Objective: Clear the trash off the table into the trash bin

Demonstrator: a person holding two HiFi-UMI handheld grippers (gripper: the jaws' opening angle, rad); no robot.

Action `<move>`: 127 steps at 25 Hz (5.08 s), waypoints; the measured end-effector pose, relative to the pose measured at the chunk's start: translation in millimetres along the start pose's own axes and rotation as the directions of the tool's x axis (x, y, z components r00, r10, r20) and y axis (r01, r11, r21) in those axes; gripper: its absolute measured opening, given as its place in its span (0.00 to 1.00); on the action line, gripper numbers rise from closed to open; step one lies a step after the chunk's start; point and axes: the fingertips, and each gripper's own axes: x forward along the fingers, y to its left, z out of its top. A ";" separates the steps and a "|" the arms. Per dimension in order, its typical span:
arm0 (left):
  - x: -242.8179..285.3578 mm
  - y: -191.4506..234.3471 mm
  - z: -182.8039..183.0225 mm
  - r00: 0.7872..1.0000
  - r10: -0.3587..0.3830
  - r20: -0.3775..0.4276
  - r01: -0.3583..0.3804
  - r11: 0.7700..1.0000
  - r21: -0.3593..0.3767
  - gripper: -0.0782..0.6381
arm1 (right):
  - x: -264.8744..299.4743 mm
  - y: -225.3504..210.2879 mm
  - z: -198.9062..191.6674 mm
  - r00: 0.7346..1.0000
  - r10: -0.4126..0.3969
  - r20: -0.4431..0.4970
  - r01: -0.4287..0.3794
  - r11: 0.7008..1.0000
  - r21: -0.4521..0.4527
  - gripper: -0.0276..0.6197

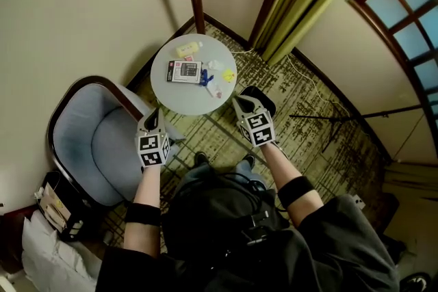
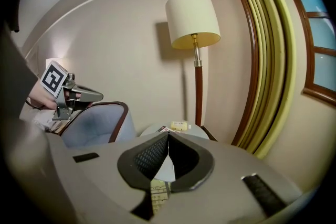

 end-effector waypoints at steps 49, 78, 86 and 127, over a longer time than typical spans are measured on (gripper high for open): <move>211.9 -10.9 -75.1 0.971 0.144 -0.188 -0.183 0.961 -0.208 0.11 | 400.1 -123.1 -174.4 0.785 0.196 -0.588 -0.424 0.861 -0.280 0.52; 133.5 4.7 54.1 0.992 0.121 -0.026 -0.124 0.977 -0.171 0.11 | 206.2 -82.8 90.3 0.966 0.257 -0.037 -0.260 0.955 -0.141 0.16; 67.2 -3.9 90.6 0.994 0.045 0.098 -0.035 0.994 -0.107 0.11 | 84.7 -25.6 153.3 0.969 0.202 0.139 -0.180 0.971 -0.156 0.16; 302.3 -424.5 -54.5 0.700 -0.658 -0.277 0.714 0.647 0.269 0.11 | 5.2 -277.9 -252.9 0.903 -0.383 -0.194 0.427 0.846 0.318 0.16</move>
